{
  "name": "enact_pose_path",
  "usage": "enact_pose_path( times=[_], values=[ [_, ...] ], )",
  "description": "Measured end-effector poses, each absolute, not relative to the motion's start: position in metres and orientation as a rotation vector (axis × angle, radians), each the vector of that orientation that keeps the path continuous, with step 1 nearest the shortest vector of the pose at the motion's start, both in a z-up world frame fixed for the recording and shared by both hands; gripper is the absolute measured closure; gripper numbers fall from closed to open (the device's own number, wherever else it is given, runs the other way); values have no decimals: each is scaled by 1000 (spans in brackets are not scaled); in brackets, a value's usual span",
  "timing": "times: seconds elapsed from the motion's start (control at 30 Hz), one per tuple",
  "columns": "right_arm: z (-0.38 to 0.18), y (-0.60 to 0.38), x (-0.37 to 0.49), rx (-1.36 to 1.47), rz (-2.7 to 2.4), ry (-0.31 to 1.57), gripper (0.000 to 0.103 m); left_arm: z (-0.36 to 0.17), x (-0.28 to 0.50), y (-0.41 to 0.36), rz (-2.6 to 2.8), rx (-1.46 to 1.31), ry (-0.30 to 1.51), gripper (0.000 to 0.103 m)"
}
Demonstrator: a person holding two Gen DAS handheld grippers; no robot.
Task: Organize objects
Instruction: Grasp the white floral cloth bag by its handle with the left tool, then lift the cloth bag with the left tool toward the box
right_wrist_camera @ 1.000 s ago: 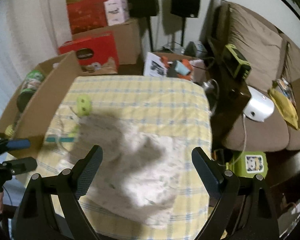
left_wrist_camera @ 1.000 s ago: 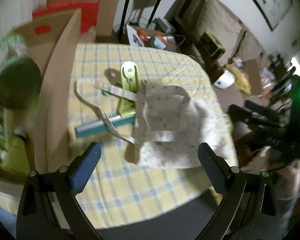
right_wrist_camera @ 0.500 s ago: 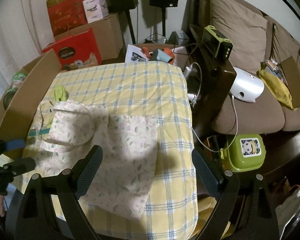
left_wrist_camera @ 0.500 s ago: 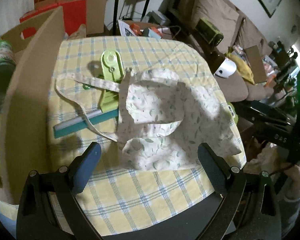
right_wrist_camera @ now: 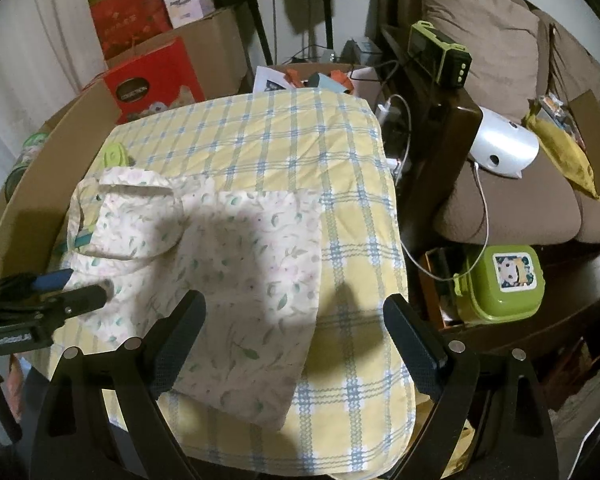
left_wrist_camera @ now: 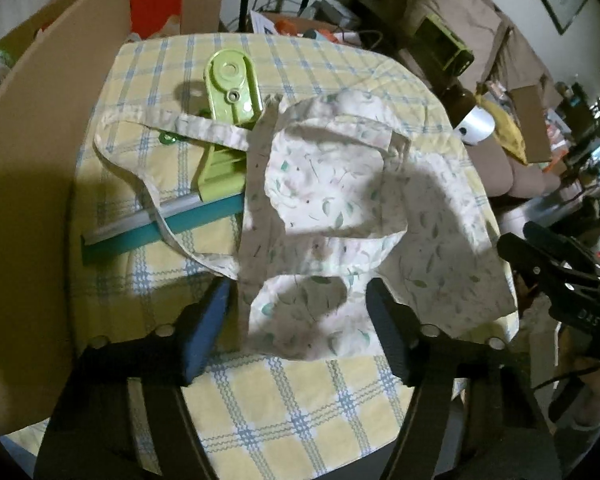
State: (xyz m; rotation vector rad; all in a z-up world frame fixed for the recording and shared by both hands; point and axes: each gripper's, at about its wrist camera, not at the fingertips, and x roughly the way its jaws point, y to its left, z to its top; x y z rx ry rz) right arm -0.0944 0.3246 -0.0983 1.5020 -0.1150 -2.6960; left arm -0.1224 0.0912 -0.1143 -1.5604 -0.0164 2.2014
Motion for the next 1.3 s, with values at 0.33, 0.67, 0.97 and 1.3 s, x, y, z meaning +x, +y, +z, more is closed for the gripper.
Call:
enact_pose_path(
  times=[0.33, 0.67, 0.97, 1.3],
  values=[
    [-98, 325, -93, 1502, -2704, -117, 11, -95, -119, 86, 2262, -1505, -24, 99],
    [-82, 330, -90, 1446, -2734, -141, 11, -8, -108, 79, 2276, -1267, -105, 100],
    [-67, 333, -88, 1398, -2732, -203, 11, 84, -109, 66, 2299, -1037, -191, 100],
    [-56, 317, -95, 1372, -2694, -155, 21, 150, -113, 28, 2416, -878, -209, 100]
  ],
)
